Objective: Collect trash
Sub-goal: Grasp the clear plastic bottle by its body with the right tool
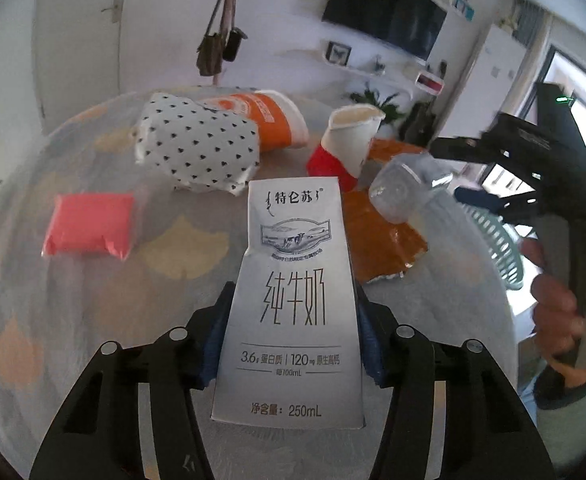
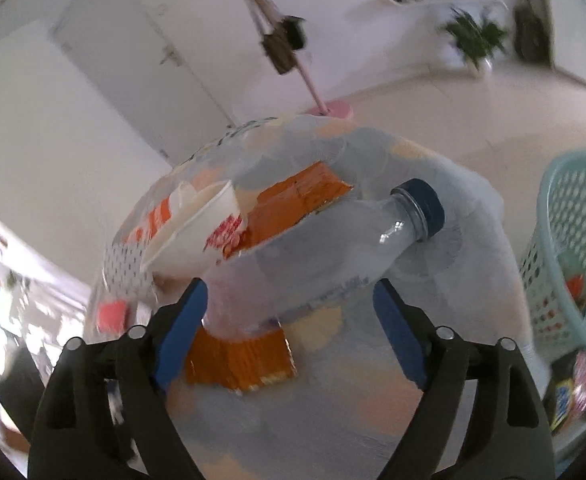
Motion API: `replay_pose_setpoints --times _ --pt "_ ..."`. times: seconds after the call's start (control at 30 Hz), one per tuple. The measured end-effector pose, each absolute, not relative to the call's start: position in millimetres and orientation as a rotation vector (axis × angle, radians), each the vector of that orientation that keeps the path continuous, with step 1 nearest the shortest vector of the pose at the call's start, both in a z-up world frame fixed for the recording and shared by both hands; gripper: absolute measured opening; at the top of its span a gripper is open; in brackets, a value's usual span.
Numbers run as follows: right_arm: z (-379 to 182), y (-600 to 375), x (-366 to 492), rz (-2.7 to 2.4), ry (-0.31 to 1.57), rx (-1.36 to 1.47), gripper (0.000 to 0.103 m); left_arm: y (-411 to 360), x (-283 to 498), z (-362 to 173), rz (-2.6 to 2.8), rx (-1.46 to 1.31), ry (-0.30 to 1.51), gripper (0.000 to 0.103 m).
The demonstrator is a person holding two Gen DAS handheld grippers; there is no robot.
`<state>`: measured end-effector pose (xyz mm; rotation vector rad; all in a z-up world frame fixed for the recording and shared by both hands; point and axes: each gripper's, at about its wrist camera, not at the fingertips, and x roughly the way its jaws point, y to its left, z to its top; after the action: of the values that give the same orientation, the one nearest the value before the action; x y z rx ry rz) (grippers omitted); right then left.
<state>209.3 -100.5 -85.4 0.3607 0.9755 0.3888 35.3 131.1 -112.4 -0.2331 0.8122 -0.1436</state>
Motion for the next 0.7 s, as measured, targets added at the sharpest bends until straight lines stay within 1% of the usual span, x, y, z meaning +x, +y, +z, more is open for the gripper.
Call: replay_pose_setpoints --times 0.07,0.17,0.27,0.37,0.43,0.5,0.53,0.6,0.67,0.7 --pt "-88 -98 218 0.338 1.003 0.406 0.091 134 31 -113 -0.152 -0.249 0.798 0.052" --pt "-94 -90 232 0.267 1.051 0.452 0.092 131 25 -114 -0.161 -0.242 0.78 0.052" --pt "-103 -76 238 0.239 1.088 0.422 0.092 125 27 -113 -0.168 -0.231 0.775 0.052" --pt "-107 -69 232 0.255 1.087 0.371 0.091 121 28 -114 -0.177 -0.234 0.772 0.052" --pt "-103 -69 222 0.279 1.069 0.339 0.084 121 28 -112 -0.175 -0.248 0.771 0.052" --pt "-95 -71 211 0.331 1.061 0.29 0.069 125 26 -111 -0.172 -0.261 0.772 0.052" --pt "-92 -72 207 0.347 1.058 0.264 0.066 125 26 -111 -0.17 -0.265 0.771 0.052" --pt "-85 -75 195 0.389 1.056 0.18 0.053 125 24 -111 -0.167 -0.271 0.771 0.052" --pt "-83 -78 189 0.42 1.06 0.144 0.049 125 21 -111 -0.161 -0.271 0.77 0.052" --pt "-84 -81 188 0.438 1.064 0.137 0.048 124 24 -111 -0.159 -0.27 0.771 0.052"
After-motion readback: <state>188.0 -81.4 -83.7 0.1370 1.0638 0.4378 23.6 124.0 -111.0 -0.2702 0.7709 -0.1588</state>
